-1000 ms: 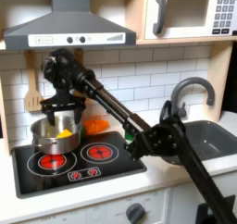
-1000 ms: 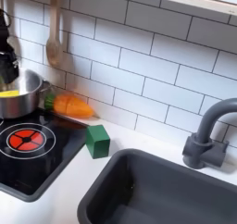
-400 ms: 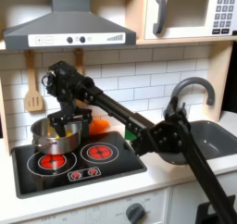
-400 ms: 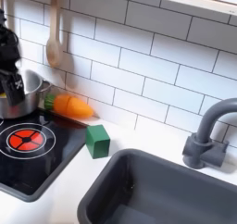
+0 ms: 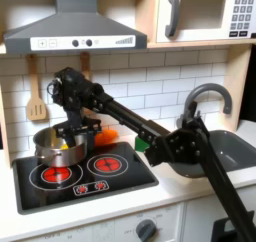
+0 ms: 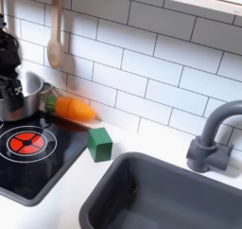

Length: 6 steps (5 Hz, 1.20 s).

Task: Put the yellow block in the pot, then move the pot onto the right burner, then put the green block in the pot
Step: 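Move the pot onto the right burner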

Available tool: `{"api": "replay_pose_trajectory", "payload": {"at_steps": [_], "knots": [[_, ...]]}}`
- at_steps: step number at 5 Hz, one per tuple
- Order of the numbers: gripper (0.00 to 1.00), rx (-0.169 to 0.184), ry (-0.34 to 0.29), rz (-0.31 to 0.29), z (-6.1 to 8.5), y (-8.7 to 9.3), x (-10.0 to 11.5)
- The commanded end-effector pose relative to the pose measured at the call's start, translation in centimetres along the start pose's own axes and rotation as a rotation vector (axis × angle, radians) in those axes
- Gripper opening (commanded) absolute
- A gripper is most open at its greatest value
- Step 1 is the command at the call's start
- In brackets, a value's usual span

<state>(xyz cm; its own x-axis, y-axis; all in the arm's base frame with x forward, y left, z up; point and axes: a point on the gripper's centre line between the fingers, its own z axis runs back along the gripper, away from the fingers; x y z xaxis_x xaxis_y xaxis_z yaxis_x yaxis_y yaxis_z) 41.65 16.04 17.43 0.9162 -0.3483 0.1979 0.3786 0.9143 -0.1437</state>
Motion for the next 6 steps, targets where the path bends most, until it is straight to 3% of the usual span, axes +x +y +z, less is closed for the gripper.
{"api": "replay_pose_trajectory", "payload": {"at_steps": [1, 3, 6], "knots": [[0.0, 0.005, 0.014, -0.018, -0.7, -0.9, 0.8], [0.0, -0.009, 0.035, -0.028, -1.1, -1.3, 0.7], [0.0, 0.011, 0.03, -0.059, -1.6, -2.8, 1.9]]}}
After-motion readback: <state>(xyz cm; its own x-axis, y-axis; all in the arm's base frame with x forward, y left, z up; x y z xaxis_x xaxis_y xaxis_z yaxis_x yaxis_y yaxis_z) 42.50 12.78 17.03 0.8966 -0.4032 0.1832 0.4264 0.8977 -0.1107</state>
